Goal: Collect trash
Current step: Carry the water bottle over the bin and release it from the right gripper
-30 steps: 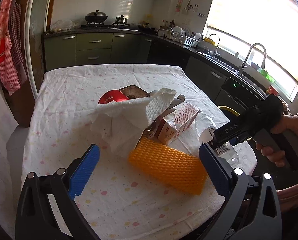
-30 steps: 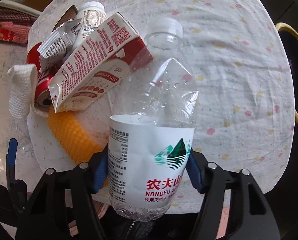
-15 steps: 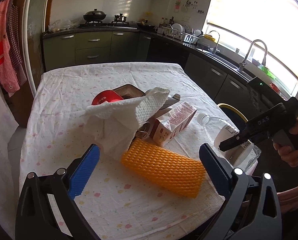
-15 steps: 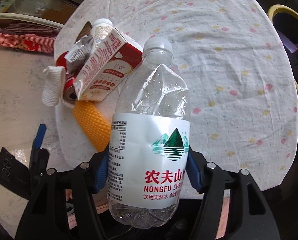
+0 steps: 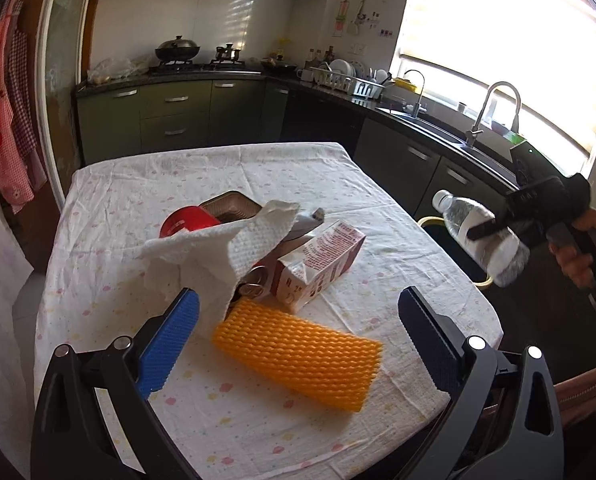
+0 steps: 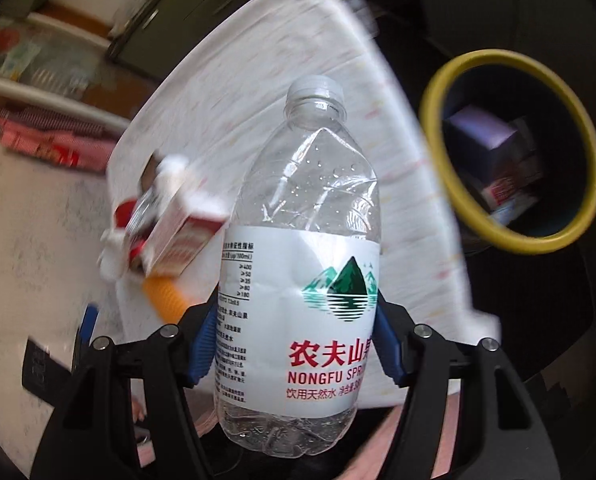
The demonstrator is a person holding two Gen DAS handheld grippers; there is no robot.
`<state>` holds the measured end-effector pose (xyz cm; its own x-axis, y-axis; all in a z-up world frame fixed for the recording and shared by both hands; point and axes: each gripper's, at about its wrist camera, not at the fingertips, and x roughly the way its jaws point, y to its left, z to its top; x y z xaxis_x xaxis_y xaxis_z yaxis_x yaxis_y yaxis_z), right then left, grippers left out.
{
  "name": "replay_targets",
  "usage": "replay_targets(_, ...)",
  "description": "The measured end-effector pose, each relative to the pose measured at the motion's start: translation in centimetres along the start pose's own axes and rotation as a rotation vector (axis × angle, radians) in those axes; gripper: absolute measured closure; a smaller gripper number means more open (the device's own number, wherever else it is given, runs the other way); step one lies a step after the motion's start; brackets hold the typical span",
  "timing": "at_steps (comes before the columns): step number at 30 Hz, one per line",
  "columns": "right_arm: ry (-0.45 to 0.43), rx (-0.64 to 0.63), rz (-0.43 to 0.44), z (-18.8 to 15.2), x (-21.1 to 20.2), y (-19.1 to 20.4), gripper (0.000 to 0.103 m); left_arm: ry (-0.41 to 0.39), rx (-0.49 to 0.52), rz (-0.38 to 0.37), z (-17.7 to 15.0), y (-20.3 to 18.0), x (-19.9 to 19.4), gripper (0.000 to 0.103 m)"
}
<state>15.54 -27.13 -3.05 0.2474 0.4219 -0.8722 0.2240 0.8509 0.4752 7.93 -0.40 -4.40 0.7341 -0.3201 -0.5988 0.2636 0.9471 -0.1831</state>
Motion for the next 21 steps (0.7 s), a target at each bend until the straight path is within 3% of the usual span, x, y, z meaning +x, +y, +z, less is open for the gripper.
replay_targets(7, -0.063, 0.171, -0.125, 6.3, -0.5, -9.9, 0.041, 0.022, 0.034, 0.004, 0.2, -2.0, 0.9, 0.005)
replay_targets(13, -0.135, 0.244, -0.193, 8.8, 1.2, -15.1, 0.038, 0.024, 0.053, -0.002, 0.7, -2.9, 1.1, 0.005)
replay_targets(16, -0.196, 0.271, -0.271, 8.8, 1.2, -16.1, 0.035, 0.027, 0.080, 0.001, 0.7, -3.5, 1.3, 0.005)
replay_targets(21, -0.242, 0.275, -0.151, 6.7, -0.7, -15.6, 0.030, 0.034, 0.116, -0.008, 0.4, -4.3, 1.7, 0.005)
